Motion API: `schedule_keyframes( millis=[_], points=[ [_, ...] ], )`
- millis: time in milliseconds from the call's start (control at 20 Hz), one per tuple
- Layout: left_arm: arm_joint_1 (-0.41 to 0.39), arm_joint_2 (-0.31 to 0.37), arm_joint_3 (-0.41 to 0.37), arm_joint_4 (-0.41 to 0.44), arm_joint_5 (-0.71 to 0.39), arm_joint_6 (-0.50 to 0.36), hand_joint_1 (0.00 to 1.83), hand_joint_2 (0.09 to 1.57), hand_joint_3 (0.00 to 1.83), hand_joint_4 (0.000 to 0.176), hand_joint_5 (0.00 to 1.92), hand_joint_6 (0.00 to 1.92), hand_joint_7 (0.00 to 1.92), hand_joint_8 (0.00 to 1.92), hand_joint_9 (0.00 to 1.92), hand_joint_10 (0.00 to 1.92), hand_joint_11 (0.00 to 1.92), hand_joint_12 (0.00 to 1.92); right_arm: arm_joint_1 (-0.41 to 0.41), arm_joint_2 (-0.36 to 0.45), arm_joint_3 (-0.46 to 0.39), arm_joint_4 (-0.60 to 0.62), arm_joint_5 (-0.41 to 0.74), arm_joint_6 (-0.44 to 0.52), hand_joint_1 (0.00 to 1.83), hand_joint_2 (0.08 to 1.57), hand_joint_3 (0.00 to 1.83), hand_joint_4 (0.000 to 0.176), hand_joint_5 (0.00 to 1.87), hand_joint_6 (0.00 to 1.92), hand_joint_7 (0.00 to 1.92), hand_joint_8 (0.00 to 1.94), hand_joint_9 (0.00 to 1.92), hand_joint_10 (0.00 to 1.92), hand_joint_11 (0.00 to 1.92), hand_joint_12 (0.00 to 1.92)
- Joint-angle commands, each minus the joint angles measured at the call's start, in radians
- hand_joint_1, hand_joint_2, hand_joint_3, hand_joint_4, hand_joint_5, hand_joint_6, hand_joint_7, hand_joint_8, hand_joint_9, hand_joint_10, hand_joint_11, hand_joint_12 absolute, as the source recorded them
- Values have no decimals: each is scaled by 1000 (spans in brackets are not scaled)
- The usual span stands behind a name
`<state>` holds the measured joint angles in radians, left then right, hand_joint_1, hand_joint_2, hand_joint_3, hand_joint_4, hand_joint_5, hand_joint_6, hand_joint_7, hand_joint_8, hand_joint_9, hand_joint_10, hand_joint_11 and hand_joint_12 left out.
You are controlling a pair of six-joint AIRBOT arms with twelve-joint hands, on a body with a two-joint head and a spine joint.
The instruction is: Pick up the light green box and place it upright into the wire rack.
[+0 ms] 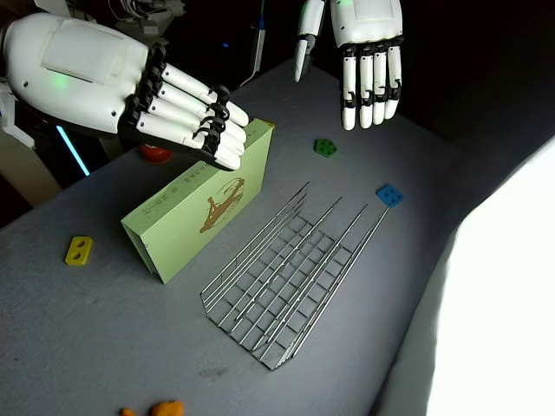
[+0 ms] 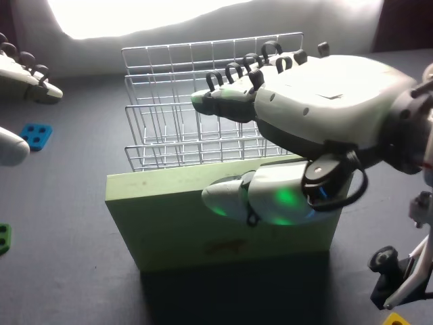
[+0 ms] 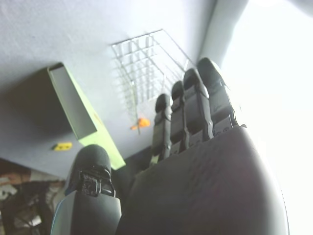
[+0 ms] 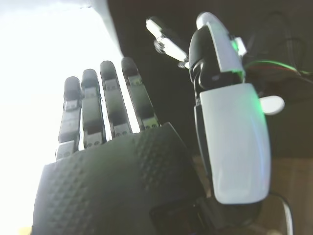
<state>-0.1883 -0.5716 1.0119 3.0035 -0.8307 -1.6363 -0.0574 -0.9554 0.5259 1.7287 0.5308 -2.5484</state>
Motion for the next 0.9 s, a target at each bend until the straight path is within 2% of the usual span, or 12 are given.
schedule_keyframes(
  millis=[0,250,400,450,550,650,750,800,850],
  points=[
    [-14,3,4,8,83,-4,76,1247,0,19,158,0,161,4,169,1,0,596,9,-4,5,-11,0,-13,346,1154,3,0,178,18,196,4,140,32,0,280],
    [-29,10,27,8,84,-4,76,1247,0,19,158,0,161,3,169,1,0,598,-30,-76,85,29,9,-24,346,1155,3,0,178,16,196,3,141,30,0,279],
    [-24,28,34,8,85,-4,76,1247,0,19,158,0,161,3,169,1,0,599,-47,-126,131,31,21,12,346,1155,3,0,179,16,196,3,142,30,0,278],
    [-23,32,33,8,85,-4,98,1244,0,16,160,1,180,6,180,4,0,631,-54,-139,142,31,23,16,355,1149,0,0,178,12,203,3,154,28,0,330],
    [-20,38,28,8,85,-4,150,1240,0,20,290,16,241,1,244,9,0,599,-73,-166,169,31,27,19,352,1136,0,0,192,10,226,4,185,28,0,570],
    [-10,42,15,8,85,-4,196,1233,0,20,309,13,251,2,250,7,0,559,-82,-187,192,32,27,27,334,1143,1,0,177,2,204,2,155,9,0,455],
    [-7,45,4,8,85,-4,175,1234,0,16,290,3,251,1,231,0,0,556,-85,-205,205,32,27,29,319,1147,2,0,178,1,205,1,171,12,0,470],
    [-7,45,1,8,85,-4,173,1232,0,18,287,2,241,0,222,0,0,559,-85,-210,206,32,27,32,322,1140,0,0,186,3,209,1,163,7,0,412],
    [-7,45,-2,8,85,-4,229,1233,0,14,298,4,284,9,222,0,0,510,-86,-216,207,31,27,32,563,1001,0,0,36,0,41,0,32,1,0,82]
  ],
)
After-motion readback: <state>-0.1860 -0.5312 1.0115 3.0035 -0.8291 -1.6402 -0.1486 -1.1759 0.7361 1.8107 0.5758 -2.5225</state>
